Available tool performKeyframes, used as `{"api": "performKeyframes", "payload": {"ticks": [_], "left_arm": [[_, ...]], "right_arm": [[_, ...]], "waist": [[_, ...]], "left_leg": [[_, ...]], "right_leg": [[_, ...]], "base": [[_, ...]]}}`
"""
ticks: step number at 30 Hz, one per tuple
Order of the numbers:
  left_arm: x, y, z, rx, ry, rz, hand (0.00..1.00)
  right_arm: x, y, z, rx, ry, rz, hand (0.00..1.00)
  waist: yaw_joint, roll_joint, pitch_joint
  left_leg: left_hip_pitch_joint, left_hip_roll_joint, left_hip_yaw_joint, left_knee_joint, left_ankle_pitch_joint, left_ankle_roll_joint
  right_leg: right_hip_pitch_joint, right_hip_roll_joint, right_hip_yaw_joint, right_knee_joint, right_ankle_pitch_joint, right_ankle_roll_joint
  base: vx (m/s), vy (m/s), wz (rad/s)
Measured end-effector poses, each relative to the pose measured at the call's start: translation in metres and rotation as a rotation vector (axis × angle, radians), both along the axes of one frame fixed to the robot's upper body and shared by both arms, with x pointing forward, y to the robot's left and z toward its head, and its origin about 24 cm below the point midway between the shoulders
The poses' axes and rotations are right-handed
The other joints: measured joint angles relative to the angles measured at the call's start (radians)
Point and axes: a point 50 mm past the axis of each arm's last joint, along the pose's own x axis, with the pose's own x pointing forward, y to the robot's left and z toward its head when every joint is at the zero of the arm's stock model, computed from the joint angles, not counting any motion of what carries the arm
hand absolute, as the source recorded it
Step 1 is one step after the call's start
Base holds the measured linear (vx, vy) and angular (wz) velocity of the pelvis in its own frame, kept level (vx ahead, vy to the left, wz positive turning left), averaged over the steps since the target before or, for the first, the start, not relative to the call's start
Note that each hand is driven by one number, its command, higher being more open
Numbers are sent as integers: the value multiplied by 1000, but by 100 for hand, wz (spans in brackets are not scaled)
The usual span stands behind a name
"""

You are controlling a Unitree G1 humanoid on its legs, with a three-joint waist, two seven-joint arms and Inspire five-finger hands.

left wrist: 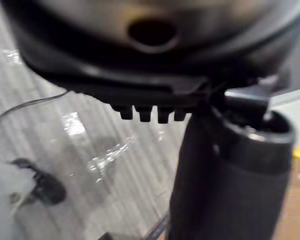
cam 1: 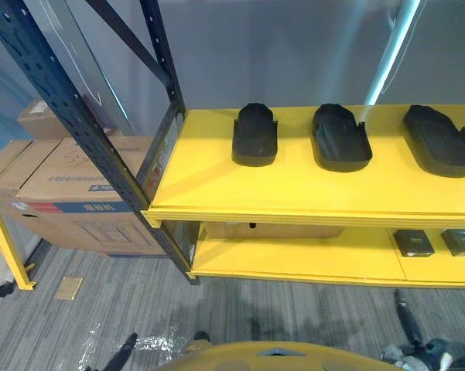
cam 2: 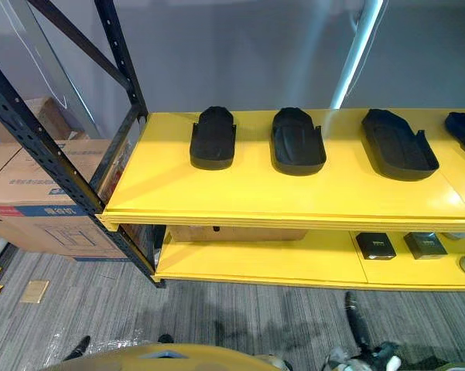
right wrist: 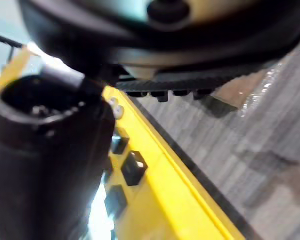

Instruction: Walk over and take three plastic housings, then place them on the shelf

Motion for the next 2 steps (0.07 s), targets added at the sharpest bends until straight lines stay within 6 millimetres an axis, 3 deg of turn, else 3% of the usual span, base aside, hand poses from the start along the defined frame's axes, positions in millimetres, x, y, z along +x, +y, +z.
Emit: {"api": "performKeyframes", "payload": {"ticks": [2], "left_arm": [[0, -10, -6, -74, -1, 9, 100]], "right_arm": [[-8, 11, -11, 84, 40, 13, 100]], "waist": [[1, -5, -1]], "left_leg": [[11, -5, 8, 0, 0, 0]], "right_leg": [[10, 0, 12, -11, 0, 0]], "base": [[-1, 10, -2]]}}
